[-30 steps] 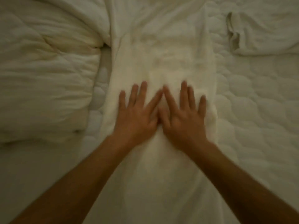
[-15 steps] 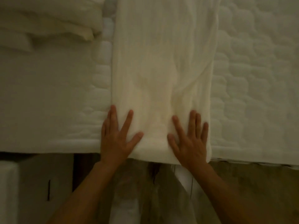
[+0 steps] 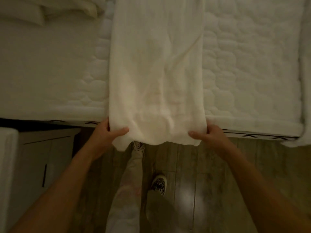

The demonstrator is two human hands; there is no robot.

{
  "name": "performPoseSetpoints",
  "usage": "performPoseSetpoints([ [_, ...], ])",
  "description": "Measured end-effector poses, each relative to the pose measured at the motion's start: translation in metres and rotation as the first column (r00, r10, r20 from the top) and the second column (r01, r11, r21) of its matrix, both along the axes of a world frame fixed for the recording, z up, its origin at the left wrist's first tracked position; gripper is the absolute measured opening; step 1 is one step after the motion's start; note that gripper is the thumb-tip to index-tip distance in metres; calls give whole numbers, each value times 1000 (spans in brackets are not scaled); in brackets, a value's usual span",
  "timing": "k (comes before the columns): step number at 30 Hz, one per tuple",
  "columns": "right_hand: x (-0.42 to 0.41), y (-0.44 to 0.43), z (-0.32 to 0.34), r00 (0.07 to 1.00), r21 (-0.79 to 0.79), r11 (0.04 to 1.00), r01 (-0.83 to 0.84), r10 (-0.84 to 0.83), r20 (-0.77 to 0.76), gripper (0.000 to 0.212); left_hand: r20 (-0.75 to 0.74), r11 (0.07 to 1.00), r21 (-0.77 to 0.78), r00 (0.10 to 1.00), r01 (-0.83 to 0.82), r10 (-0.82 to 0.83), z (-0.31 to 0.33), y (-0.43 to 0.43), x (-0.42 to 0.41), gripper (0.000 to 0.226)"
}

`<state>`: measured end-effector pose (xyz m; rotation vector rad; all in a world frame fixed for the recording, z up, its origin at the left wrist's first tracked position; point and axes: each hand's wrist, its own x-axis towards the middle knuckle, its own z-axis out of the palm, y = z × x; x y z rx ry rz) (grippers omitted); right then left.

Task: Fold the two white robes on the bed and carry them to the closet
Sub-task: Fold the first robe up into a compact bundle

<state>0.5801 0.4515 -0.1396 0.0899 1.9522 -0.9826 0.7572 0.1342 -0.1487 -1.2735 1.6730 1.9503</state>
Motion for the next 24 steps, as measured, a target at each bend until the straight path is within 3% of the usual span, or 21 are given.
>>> performPoseSetpoints([
  [3, 17, 11, 2, 999, -45, 999, -23, 25, 39, 36, 54, 998, -43, 998, 35, -33, 10, 9, 19, 114],
  [6, 41, 18, 9, 991, -58, 998, -35, 42, 129, 41, 73, 995, -97, 997, 26, -19, 28, 16, 33, 128],
  [8, 59, 25, 12, 983, -49, 997, 55, -45, 176, 49, 102, 997, -58, 994, 54, -47, 36, 22, 47, 125],
  [10, 72, 32, 21, 959, -43, 978, 204, -191, 207, 43, 158, 998, -24, 986, 64, -59, 42, 32, 60, 111],
  [14, 81, 38, 40, 936, 21, 964, 264, -262, 233, 28, 237, 992, -29, 963, -126, 129, 55, 42, 73, 75],
  [17, 62, 29, 65, 931, 91, 973, 211, -228, 285, 30, 241, 983, 14, 955, -182, 173, 80, 29, 54, 95],
  [20, 8, 5, 106, 906, 118, 972, 203, -232, 355, 34, 167, 973, 143, 974, -179, 155, 115, -2, 11, 96],
  [21, -16, -7, 122, 906, 102, 969, 224, -246, 344, 33, 133, 967, 166, 976, -195, 174, 125, -18, -11, 90],
  [24, -103, -51, 170, 881, -47, 909, 415, -388, 271, 16, 20, 951, 213, 974, -223, 224, 167, -72, -101, 19],
])
